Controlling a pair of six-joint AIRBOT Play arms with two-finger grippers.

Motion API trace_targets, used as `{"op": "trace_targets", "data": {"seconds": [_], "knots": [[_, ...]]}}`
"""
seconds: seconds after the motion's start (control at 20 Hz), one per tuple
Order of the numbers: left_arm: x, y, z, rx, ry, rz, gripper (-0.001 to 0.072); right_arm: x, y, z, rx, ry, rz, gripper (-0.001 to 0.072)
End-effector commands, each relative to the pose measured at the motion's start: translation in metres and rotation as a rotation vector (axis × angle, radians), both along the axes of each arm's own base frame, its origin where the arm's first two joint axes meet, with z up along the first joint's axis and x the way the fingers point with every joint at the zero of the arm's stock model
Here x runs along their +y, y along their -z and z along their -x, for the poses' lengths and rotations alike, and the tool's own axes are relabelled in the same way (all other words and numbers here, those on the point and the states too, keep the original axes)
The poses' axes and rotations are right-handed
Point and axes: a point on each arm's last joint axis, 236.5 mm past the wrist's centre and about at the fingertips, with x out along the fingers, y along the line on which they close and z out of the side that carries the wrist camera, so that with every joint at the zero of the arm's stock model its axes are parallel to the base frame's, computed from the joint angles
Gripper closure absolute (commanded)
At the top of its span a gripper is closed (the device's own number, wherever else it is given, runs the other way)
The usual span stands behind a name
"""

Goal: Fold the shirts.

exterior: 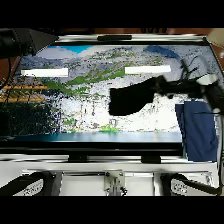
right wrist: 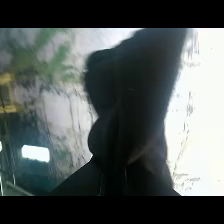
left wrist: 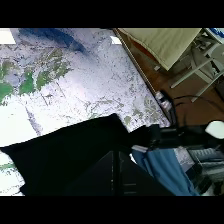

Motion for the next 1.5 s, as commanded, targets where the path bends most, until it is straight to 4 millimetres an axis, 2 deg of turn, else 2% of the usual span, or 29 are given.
{"op": "trace_targets", "data": {"seconds": [0.0,0.2,0.35,0.5,0.65,0.8,0.95,1.05,1.15,1.25,1.35,1.45], "knots": [[0.005,0.006,-0.004,-0.008,-0.017,-0.037,0.0671,-0.077,-0.07,0.013,-0.075,0.106,0.117,0.0647],[0.005,0.006,-0.004,-0.008,-0.017,-0.038,0.0671,-0.156,-0.09,0.025,-0.075,0.254,0.209,0.0647],[0.005,0.006,-0.004,-0.008,-0.017,-0.038,0.0671,-0.207,-0.095,0.029,-0.091,0.387,0.224,0.0647],[0.005,0.006,-0.004,-0.008,-0.017,-0.038,0.0671,-0.249,-0.1,0.035,-0.113,0.499,0.242,0.0647],[0.005,0.006,-0.004,-0.008,-0.017,-0.038,0.0671,-0.277,-0.091,0.061,-0.048,0.549,0.299,0.0647],[0.005,0.006,-0.004,-0.009,-0.017,-0.038,0.0671,-0.293,-0.077,0.109,0.115,0.583,0.429,0.0646],[0.005,0.006,-0.004,-0.026,-0.01,-0.051,0.0671,-0.304,-0.061,0.182,0.371,0.581,0.596,0.0646],[0.005,0.006,-0.004,-0.031,-0.009,-0.055,0.0671,-0.299,-0.055,0.223,0.533,0.561,0.63,0.0646],[0.005,0.006,-0.004,-0.038,-0.006,-0.06,0.0671,-0.288,-0.045,0.245,0.638,0.528,0.607,0.0646],[0.005,0.006,-0.004,-0.042,-0.004,-0.063,0.0671,-0.28,-0.026,0.261,0.726,0.501,0.586,0.0646],[0.005,0.005,-0.004,-0.042,-0.004,-0.064,0.0671,-0.277,0.001,0.282,0.826,0.515,0.585,0.0646],[0.005,0.005,-0.004,-0.042,-0.004,-0.063,0.0671,-0.261,0.032,0.301,0.907,0.505,0.545,0.0646]]}}
